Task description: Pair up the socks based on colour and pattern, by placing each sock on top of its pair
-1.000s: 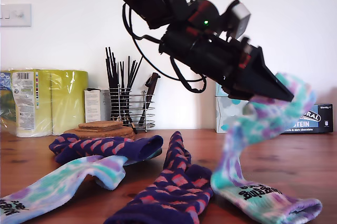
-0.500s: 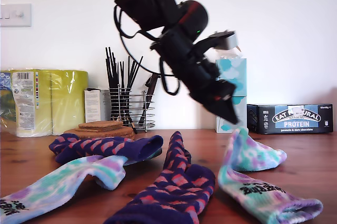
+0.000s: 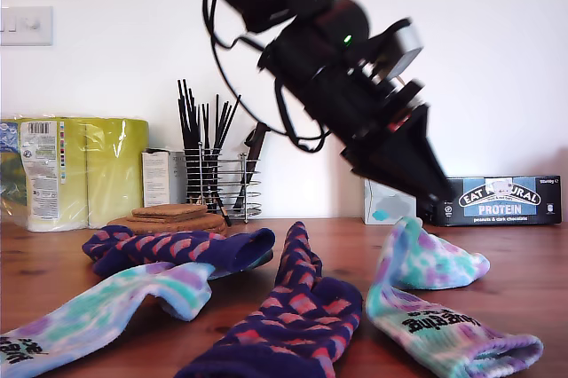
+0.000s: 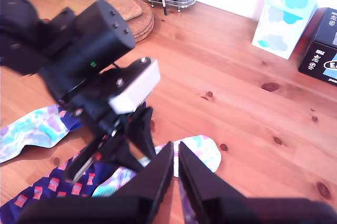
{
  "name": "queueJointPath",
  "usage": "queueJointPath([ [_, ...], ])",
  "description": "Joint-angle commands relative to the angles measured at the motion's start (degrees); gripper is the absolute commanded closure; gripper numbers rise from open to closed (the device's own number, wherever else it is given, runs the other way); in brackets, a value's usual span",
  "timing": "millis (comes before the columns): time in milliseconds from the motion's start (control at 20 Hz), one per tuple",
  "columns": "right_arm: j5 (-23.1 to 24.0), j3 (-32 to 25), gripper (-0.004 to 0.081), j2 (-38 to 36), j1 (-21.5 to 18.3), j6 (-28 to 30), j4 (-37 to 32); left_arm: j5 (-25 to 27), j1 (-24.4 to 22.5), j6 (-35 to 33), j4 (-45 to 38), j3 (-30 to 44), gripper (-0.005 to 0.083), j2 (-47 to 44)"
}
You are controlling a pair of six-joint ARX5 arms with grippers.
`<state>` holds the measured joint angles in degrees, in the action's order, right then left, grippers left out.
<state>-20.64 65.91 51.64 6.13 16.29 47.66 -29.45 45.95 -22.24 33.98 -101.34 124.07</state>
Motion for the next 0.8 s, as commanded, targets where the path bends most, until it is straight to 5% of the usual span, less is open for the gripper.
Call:
queueJointPath([
  [0,-0.4,-0.9,0.0783,0.0,0.2,-0.4,-0.2,6.6,0.7,2.5,2.1,0.9,0.0310,-0.3],
  [50,-0.4,-0.9,0.0783,0.0,0.2,-0.4,-0.2,11.0,1.7,5.5,2.6,0.9,0.0241,-0.3],
  [250,-0.4,-0.9,0.0783,0.0,0.3,-0.4,-0.2,27.7,4.7,10.7,1.8,0.9,0.0238,-0.1],
  [750,-0.4,-0.9,0.0783,0.0,0.6,-0.4,-0.1,32.7,5.9,13.3,-3.9,0.9,0.0247,7.6],
])
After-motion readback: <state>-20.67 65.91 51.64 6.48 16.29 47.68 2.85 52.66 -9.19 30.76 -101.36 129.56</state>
